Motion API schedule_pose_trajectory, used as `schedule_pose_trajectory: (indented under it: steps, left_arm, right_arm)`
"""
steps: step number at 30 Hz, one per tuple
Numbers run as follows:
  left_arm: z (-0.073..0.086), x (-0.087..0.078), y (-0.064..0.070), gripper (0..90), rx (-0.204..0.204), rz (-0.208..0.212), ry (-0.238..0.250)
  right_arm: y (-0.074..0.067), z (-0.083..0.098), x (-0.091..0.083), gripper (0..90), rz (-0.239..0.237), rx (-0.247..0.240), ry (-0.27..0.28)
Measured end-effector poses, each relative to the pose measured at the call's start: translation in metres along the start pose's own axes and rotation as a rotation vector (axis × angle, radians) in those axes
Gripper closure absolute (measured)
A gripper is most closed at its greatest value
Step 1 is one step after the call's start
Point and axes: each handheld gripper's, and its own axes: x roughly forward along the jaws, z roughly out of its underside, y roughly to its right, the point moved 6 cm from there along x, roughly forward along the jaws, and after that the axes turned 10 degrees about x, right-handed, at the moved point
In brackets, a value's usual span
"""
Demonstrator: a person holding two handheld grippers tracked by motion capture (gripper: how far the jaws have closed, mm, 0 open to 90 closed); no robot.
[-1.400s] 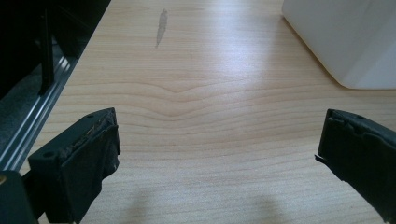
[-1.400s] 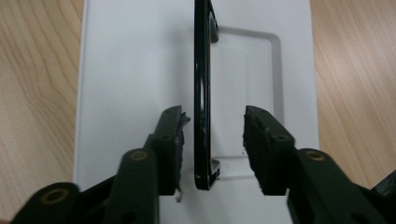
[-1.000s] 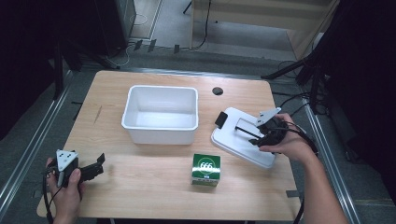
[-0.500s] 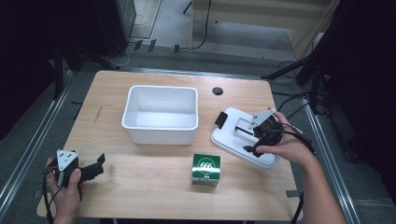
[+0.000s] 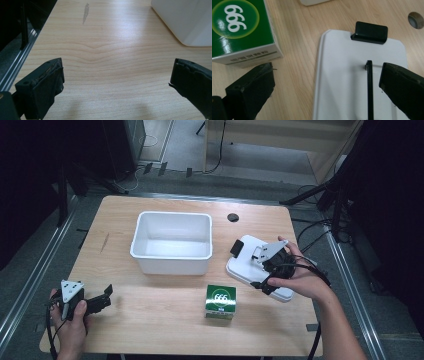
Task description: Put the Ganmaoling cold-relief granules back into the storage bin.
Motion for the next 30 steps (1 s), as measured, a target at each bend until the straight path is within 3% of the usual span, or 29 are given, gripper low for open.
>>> schedule_pose_trajectory:
  steps: [13, 21, 30]
  left_arm:
    - [0.0, 0.001, 0.0, 0.0, 0.007, -0.007, -0.003]
    - [0.0, 0.0, 0.0, 0.0, 0.0, 0.0, 0.001]
    - [0.0, 0.0, 0.0, 0.0, -0.001, 0.001, -0.001]
  right_arm:
    - [-0.03, -0.015, 0.008, 0.2, -0.041, -0.077, -0.012]
    - [-0.043, -0.016, 0.015, 0.2, -0.071, -0.082, -0.013]
    - [-0.059, -0.015, 0.028, 0.2, -0.122, -0.126, -0.035]
